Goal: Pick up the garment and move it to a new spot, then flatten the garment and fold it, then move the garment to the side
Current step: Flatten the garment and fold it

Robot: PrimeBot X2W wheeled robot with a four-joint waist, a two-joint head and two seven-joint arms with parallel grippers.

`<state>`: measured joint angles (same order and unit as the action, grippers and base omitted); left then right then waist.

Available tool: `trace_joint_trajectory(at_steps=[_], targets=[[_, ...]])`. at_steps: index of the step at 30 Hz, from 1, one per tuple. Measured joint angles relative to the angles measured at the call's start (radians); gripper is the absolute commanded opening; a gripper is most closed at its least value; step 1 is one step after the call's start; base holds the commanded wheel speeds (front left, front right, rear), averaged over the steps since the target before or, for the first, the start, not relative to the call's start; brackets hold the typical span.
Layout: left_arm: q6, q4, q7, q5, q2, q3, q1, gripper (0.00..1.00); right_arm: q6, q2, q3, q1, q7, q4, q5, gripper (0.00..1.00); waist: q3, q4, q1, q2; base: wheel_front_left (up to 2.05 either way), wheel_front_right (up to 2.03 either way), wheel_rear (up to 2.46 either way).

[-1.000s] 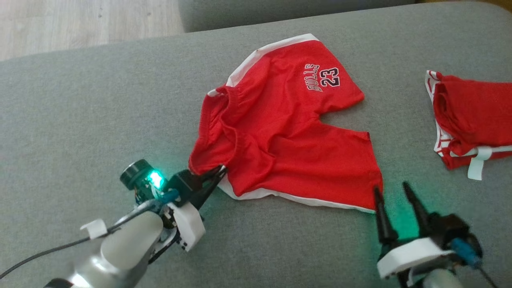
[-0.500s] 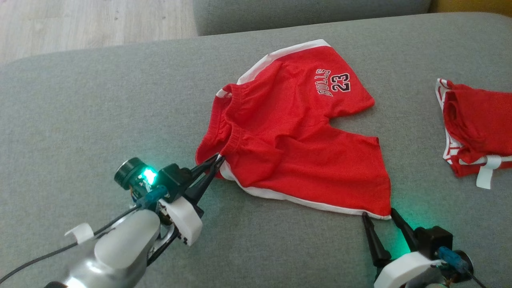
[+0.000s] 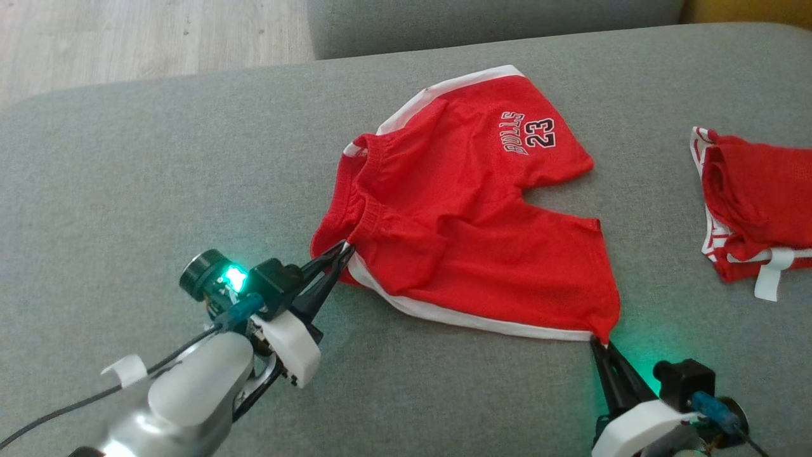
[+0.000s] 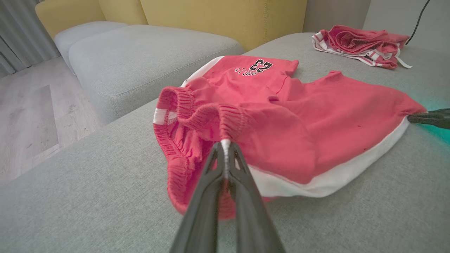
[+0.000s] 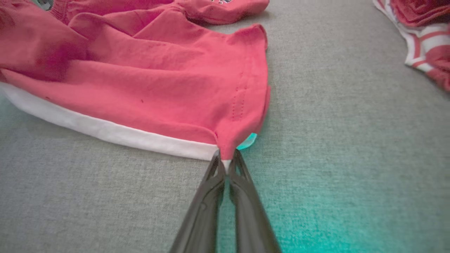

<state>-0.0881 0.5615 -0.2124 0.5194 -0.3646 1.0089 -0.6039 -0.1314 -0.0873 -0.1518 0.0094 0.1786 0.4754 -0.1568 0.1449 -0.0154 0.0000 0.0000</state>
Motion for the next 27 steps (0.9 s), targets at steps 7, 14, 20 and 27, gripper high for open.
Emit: trace_joint_trajectory(at_steps=[7, 14, 20, 27], targets=[[0.010, -0.021, -0.008, 0.029, -0.005, -0.023, 0.002, 0.00, 0.000, -0.009, 0.021, -0.003, 0.024, -0.044, 0.006, 0.00, -0.019, -0.007, 0.0000, 0.0000, 0.00, 0.00, 0.00], [0.018, -0.107, -0.019, 0.093, -0.007, -0.099, 0.003, 0.00, 0.000, -0.084, 0.058, -0.100, -0.020, -0.207, -0.025, 0.00, -0.051, -0.017, 0.0000, 0.0000, 0.00, 0.00, 0.00], [0.027, -0.155, -0.016, 0.152, 0.003, -0.160, -0.063, 0.00, 0.000, -0.210, 0.041, -0.252, -0.139, -0.330, -0.079, 0.00, -0.092, -0.020, 0.0000, 0.0000, 0.00, 0.00, 0.00], [0.071, -0.167, -0.009, 0.202, 0.040, -0.238, -0.160, 0.00, 0.000, -0.300, -0.015, -0.457, -0.251, -0.384, -0.123, 0.00, -0.147, -0.020, -0.0001, 0.0000, 0.00, 0.00, 0.00]])
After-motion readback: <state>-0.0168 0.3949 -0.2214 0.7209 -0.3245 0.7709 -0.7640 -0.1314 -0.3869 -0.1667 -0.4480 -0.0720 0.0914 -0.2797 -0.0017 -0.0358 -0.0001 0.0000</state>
